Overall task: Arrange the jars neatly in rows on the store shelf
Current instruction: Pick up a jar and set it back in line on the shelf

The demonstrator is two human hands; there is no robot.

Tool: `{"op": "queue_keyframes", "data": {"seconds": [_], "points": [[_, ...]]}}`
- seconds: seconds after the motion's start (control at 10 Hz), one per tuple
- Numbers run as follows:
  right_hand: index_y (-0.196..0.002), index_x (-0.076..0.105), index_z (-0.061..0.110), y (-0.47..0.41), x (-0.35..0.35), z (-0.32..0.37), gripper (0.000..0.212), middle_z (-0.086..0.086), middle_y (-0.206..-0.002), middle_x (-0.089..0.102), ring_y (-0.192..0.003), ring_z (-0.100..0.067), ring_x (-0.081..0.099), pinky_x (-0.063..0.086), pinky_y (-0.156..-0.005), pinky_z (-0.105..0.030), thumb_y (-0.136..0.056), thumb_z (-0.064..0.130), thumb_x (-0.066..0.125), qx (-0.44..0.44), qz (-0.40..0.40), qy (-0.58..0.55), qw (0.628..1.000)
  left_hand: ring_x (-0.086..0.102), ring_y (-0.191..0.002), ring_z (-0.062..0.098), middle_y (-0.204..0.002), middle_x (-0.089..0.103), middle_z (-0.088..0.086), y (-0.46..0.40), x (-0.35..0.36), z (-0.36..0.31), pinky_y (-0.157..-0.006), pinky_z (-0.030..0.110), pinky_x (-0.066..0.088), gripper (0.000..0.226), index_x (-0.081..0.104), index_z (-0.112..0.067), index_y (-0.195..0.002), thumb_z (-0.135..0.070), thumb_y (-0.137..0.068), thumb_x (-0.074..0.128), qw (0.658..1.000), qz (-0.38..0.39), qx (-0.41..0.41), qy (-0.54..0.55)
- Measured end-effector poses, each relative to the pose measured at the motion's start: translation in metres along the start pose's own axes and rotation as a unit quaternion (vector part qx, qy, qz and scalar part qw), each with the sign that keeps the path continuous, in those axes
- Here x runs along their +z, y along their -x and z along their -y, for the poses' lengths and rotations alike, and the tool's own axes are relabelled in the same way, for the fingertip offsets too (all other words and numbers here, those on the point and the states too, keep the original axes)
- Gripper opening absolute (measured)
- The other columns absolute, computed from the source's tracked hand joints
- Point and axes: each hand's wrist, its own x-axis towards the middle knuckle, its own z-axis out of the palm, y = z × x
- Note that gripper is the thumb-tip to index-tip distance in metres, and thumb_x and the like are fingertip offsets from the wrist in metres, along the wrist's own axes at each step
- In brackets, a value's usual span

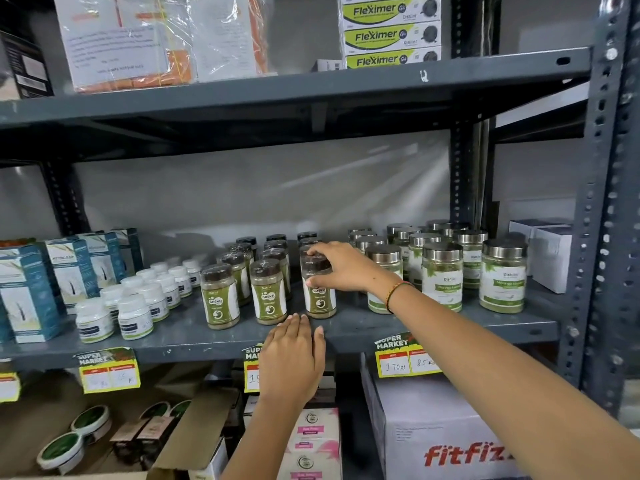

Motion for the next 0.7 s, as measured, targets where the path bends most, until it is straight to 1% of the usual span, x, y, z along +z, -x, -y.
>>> {"op": "queue_keyframes", "data": {"seconds": [0.2, 0.3, 0.4, 0.5, 0.6, 0.7], "points": [[-0.143, 0.046, 0.020, 0.003, -0.001, 0.002, 0.071, -0.009, -0.142, 0.052, -0.127, -0.027, 0.052, 0.046, -0.102, -0.044, -0.083, 0.049, 0.071, -0.004, -0.003, 0.017, 1.000, 0.055, -0.121, 0.019, -0.128, 0.063, 0.007, 0.000, 0.001, 0.000, -0.106, 0.035, 0.041, 0.060, 0.059, -0.011, -0.125, -0.047, -0.095, 0.021, 1.000, -0.008, 0.001, 0.000], [-0.146, 0.042, 0.020, 0.006, -0.001, 0.004, 0.074, -0.010, -0.144, 0.051, -0.127, -0.028, 0.052, 0.046, -0.102, -0.044, -0.084, 0.051, 0.069, -0.001, -0.002, 0.029, 1.000, 0.054, -0.123, 0.019, -0.130, 0.062, 0.007, 0.000, -0.001, 0.001, -0.107, 0.035, 0.040, 0.061, 0.058, -0.010, -0.126, -0.047, -0.095, 0.020, 1.000, -0.009, 0.006, -0.004], [-0.150, 0.035, 0.022, 0.008, -0.001, 0.004, 0.080, -0.011, -0.146, 0.048, -0.130, -0.029, 0.049, 0.045, -0.103, -0.046, -0.084, 0.056, 0.066, -0.002, -0.011, 0.034, 0.999, 0.051, -0.126, 0.018, -0.133, 0.059, 0.007, -0.001, -0.002, 0.001, -0.109, 0.034, 0.037, 0.062, 0.054, -0.010, -0.130, -0.047, -0.096, 0.018, 1.000, 0.006, 0.012, -0.012], [-0.150, 0.033, 0.023, 0.015, -0.010, 0.004, 0.082, -0.010, -0.148, 0.048, -0.132, -0.029, 0.048, 0.044, -0.104, -0.048, -0.084, 0.062, 0.061, 0.011, -0.031, 0.039, 0.999, 0.046, -0.130, 0.018, -0.139, 0.054, 0.008, -0.003, -0.005, 0.003, -0.111, 0.033, 0.034, 0.063, 0.049, -0.009, -0.134, -0.047, -0.096, 0.016, 0.999, 0.034, 0.017, -0.013], [-0.149, 0.036, 0.024, 0.024, -0.019, 0.000, 0.078, -0.010, -0.146, 0.049, -0.126, -0.029, 0.054, 0.047, -0.101, -0.047, -0.085, 0.061, 0.061, 0.017, -0.068, 0.015, 0.997, 0.047, -0.129, 0.021, -0.140, 0.053, 0.009, -0.008, -0.012, 0.004, -0.106, 0.035, 0.039, 0.061, 0.047, -0.009, -0.135, -0.047, -0.097, 0.018, 0.997, 0.075, 0.023, -0.004], [-0.148, 0.039, 0.025, 0.039, -0.039, 0.002, 0.073, -0.008, -0.148, 0.047, -0.127, -0.026, 0.053, 0.046, -0.102, -0.049, -0.087, 0.060, 0.059, 0.016, -0.122, 0.009, 0.992, 0.062, -0.102, 0.027, -0.114, 0.065, 0.006, -0.013, -0.030, 0.004, -0.078, 0.038, 0.049, 0.049, 0.058, -0.014, -0.109, -0.048, -0.095, 0.026, 0.995, 0.091, 0.024, 0.009]]}}
